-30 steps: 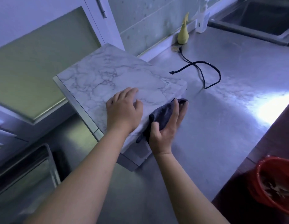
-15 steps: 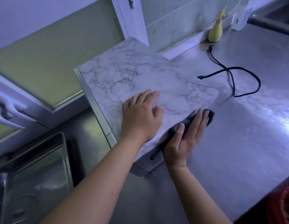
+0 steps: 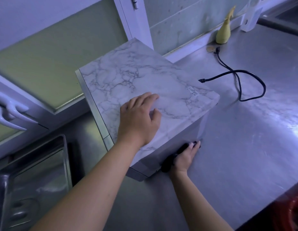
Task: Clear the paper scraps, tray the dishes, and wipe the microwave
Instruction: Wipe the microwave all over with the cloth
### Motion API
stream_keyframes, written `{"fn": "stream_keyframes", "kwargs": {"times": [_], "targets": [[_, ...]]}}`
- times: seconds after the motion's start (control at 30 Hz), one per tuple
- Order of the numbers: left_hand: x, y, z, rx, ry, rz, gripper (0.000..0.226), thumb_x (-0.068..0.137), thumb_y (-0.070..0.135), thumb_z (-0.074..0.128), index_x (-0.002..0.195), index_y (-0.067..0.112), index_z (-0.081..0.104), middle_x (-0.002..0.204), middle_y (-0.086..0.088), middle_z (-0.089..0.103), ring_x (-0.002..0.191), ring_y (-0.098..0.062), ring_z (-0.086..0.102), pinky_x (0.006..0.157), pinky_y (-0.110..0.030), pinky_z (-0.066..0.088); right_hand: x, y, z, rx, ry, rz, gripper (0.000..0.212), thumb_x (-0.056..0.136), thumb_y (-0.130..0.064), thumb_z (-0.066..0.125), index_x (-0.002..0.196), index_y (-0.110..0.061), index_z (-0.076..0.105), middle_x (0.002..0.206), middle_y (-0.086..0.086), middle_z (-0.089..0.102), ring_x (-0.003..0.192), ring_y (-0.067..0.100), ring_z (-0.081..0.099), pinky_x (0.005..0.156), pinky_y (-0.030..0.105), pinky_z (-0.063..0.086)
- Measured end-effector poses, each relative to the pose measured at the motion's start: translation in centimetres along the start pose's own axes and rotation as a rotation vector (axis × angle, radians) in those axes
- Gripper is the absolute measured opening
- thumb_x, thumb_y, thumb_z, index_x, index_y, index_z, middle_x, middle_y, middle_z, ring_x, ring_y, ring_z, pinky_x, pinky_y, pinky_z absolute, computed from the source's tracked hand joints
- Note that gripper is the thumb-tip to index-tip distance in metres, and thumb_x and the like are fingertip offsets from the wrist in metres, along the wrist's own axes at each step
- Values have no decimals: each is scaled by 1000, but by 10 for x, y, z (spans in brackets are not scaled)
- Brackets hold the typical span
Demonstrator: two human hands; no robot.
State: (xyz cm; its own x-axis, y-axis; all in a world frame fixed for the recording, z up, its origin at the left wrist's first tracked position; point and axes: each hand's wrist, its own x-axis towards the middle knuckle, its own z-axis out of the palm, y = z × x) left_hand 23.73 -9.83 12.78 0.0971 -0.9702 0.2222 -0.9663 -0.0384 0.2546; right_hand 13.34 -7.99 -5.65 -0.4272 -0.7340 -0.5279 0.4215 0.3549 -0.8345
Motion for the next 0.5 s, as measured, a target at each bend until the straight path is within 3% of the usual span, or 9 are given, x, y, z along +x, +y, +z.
{"fn": "stream_keyframes", "kwargs": {"times": [0.1, 0.17, 0.27, 0.3, 0.4, 0.5], "targets": [[1, 0, 0, 7, 0, 1, 44, 95, 31, 44, 138, 35, 51, 149, 15, 45, 138, -10, 34, 112, -34, 19, -2, -6, -7, 58, -50, 147, 54, 106, -38, 36, 157, -31, 20, 155, 1, 37, 120, 24, 50, 110, 49, 41], [1, 0, 0, 11, -2, 3, 45, 94, 33, 41, 138, 35, 51, 149, 15, 45, 138, -10, 34, 112, -34, 20, -5, -10, -12, 148, -79, 222, 53, 105, -38, 41, 155, -33, 25, 141, -2, 47, 97, 18, 56, 92, 38, 51], [2, 0, -1, 12, -6, 8, 51, 90, 38, 33, 138, 36, 50, 149, 16, 45, 137, -10, 34, 112, -35, 21, -14, -10, -21, 250, -150, 282, 33, 102, -35, 49, 135, -32, 48, 117, -5, 58, 90, 12, 62, 76, 30, 53], [2, 0, -1, 11, -7, 9, 51, 89, 38, 32, 138, 36, 50, 149, 16, 45, 136, -10, 35, 112, -36, 22, -18, -9, -22, 297, -195, 309, 24, 101, -36, 50, 123, -27, 56, 111, -2, 62, 90, 12, 64, 77, 31, 54], [2, -1, 0, 7, -3, 15, 51, 90, 39, 32, 138, 35, 50, 148, 15, 46, 136, -12, 35, 112, -38, 22, -33, -8, -26, 446, -234, 463, 36, 97, -46, 55, 116, -19, 71, 116, 3, 72, 106, 23, 68, 95, 41, 51], [3, -2, 0, 5, -9, 23, 50, 91, 38, 33, 138, 35, 50, 148, 14, 47, 136, -14, 36, 112, -40, 25, -39, -10, -36, 565, -245, 521, 38, 94, -47, 58, 82, -21, 82, 92, 0, 76, 85, 23, 72, 82, 37, 52]]}}
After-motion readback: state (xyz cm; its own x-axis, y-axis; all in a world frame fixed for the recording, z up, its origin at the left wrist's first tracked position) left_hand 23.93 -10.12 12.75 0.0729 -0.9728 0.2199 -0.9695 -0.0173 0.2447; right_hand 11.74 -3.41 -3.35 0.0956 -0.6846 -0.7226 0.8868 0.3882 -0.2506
